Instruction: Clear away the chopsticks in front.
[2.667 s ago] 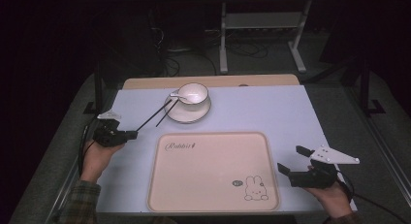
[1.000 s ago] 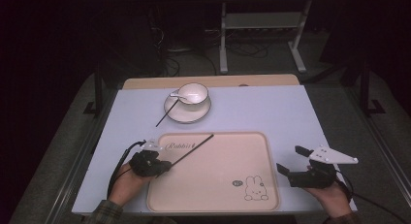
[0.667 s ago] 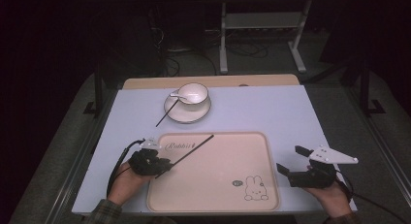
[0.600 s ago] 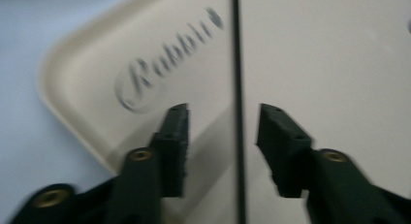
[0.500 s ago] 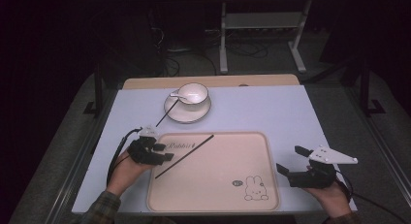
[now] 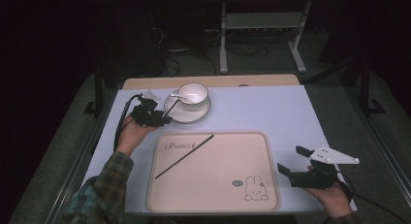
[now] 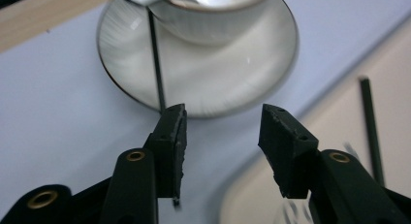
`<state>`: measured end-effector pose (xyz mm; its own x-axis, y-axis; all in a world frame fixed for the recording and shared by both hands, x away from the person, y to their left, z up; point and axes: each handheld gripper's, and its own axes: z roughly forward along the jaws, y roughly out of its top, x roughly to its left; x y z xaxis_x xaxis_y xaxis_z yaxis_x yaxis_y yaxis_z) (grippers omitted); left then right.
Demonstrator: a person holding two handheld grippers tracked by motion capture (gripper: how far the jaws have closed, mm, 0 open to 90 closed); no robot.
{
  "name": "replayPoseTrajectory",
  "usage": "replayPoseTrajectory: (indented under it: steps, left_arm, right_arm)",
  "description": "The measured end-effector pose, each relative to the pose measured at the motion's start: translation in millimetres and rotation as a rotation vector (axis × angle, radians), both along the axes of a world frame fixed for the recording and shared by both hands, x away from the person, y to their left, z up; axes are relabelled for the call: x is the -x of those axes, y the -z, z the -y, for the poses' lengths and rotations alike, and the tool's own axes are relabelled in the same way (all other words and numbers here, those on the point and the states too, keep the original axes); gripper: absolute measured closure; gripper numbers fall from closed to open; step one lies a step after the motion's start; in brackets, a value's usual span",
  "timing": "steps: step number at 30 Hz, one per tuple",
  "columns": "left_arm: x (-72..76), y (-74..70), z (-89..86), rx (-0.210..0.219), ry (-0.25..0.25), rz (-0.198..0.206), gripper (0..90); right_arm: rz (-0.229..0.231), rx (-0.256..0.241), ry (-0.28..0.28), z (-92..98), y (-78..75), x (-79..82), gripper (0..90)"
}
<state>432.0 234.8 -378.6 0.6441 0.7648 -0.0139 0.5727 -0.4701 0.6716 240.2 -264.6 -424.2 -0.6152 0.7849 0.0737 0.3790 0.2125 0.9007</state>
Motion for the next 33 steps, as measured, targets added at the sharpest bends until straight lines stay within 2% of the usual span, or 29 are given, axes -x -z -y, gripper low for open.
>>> replayPoseTrajectory:
  steps: [4,6,11,18,22,27,33]
  left_arm:
    - [-24.4,3.1,2.9,-0.046,-0.032,0.023,59.1]
    - [-34.3,7.9,2.7,-0.033,-0.048,0.016,60.6]
    - [-51.0,24.0,5.9,-0.048,-0.063,-0.006,65.9]
    - [-58.8,37.3,9.4,-0.046,-0.090,-0.015,71.8]
    - [-62.0,42.3,9.9,-0.037,-0.083,-0.012,76.4]
    - [-63.5,44.9,12.2,-0.036,-0.082,-0.004,82.7]
    - [-64.4,43.9,10.9,-0.050,-0.107,-0.004,84.8]
  right_arm:
    - [0.000,-0.002,0.003,2.4,0.1,1.3,6.3]
    - [-0.001,-0.006,0.004,2.8,0.1,1.5,6.3]
    - [-0.001,-0.009,0.003,3.8,0.3,1.8,6.3]
    - [0.000,-0.011,0.003,4.5,0.2,2.1,6.3]
    - [-0.001,-0.009,0.000,3.5,0.4,1.8,6.3]
    - [-0.002,-0.010,0.001,3.8,0.3,2.0,6.3]
    - [-0.002,-0.010,0.001,4.1,0.4,1.9,6.3]
